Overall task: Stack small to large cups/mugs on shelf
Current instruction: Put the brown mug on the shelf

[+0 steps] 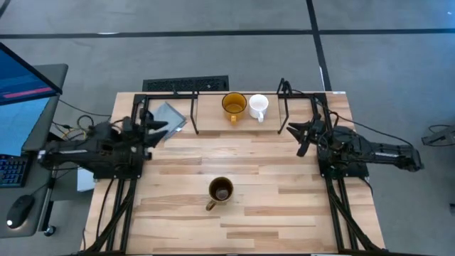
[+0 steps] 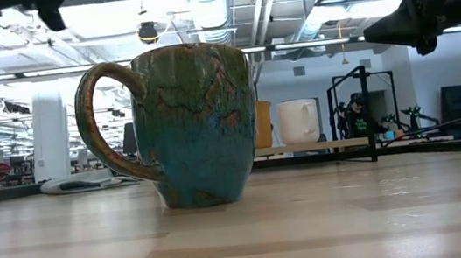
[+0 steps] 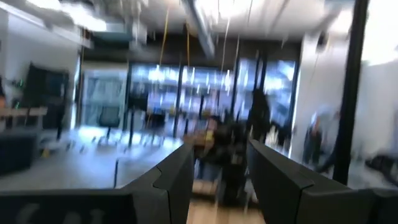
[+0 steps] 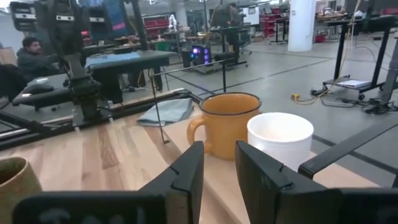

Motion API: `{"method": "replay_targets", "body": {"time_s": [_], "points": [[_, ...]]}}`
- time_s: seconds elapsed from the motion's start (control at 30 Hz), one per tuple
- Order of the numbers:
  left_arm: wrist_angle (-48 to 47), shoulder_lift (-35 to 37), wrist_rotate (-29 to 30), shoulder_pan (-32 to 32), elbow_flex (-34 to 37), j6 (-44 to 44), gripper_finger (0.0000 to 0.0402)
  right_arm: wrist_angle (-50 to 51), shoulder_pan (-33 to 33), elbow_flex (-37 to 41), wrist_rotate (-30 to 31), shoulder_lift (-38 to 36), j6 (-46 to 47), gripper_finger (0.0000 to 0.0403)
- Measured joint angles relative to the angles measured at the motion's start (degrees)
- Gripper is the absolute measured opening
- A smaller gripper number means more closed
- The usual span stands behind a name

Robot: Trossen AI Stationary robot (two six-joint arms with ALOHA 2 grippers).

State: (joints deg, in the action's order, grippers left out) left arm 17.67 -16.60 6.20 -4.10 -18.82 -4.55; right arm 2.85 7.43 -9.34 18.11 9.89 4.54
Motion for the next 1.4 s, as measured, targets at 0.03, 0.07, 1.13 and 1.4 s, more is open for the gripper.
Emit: {"method": "replay_targets", "body": {"time_s": [0.03,0.07,1.13,1.4], "points": [[-1.8,-2.5,0.0,0.0,-1.6,0.5,0.0139,0.0,0.2,0.0,0.0,0.0,0.0,0.0113],[-3.2,-5.3,0.0,0.0,-3.2,0.7,0.0139,-0.1,0.3,0.0,0.0,0.0,0.0,0.0113],[-36.7,-64.4,-24.7,4.4,-45.4,12.9,0.0139,0.1,2.5,0.0,0.0,0.0,0.0,0.0113],[-36.7,-69.1,-23.5,7.2,-45.7,12.0,0.0139,0.2,2.5,-0.1,0.0,0.0,0.0,0.0113]]}}
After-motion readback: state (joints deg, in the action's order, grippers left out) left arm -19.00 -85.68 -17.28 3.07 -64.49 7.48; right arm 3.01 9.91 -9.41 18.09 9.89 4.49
